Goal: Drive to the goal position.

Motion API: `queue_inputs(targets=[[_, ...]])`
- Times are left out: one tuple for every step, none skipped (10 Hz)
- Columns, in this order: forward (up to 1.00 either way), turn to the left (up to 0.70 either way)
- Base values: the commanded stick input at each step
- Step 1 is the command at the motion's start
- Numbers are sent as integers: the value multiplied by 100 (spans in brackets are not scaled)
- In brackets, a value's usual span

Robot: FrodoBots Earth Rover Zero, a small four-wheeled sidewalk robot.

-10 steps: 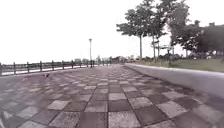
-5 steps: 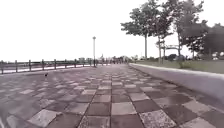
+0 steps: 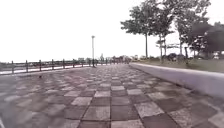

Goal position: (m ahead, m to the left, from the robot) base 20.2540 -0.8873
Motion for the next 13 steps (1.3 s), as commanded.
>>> queue_inputs(targets=[[100, 0], [100, 0], [100, 0], [100, 0], [100, 0], [100, 0], [100, 0], [100, 0], [100, 0], [100, 0], [100, 0], [100, 0], [100, 0]])
